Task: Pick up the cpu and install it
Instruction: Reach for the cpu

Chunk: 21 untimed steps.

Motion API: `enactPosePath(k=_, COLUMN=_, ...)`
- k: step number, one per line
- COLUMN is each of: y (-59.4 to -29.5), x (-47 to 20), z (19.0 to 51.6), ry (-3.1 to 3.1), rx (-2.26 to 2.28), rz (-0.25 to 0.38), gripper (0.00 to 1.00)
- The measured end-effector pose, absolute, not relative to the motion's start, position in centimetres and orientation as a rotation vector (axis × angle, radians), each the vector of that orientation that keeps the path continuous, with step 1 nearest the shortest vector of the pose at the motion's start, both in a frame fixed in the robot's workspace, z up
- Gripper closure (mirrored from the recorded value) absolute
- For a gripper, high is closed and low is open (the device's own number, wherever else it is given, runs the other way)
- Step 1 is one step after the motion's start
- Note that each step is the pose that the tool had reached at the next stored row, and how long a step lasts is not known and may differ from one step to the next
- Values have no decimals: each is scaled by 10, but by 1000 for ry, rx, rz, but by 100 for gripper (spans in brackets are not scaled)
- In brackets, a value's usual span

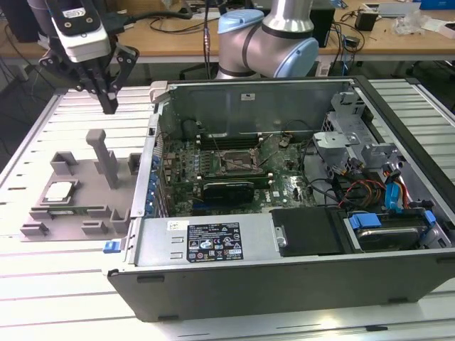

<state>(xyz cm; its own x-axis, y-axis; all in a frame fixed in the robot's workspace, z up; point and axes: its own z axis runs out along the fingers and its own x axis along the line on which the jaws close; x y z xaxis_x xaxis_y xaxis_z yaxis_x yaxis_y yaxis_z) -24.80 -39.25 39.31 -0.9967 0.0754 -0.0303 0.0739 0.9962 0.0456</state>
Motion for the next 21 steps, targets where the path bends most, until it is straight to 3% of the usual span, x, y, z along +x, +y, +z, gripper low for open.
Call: enactPosePath(k=21, y=-379, x=-292, z=384, ry=3105, rx=116, rz=69, gripper=89)
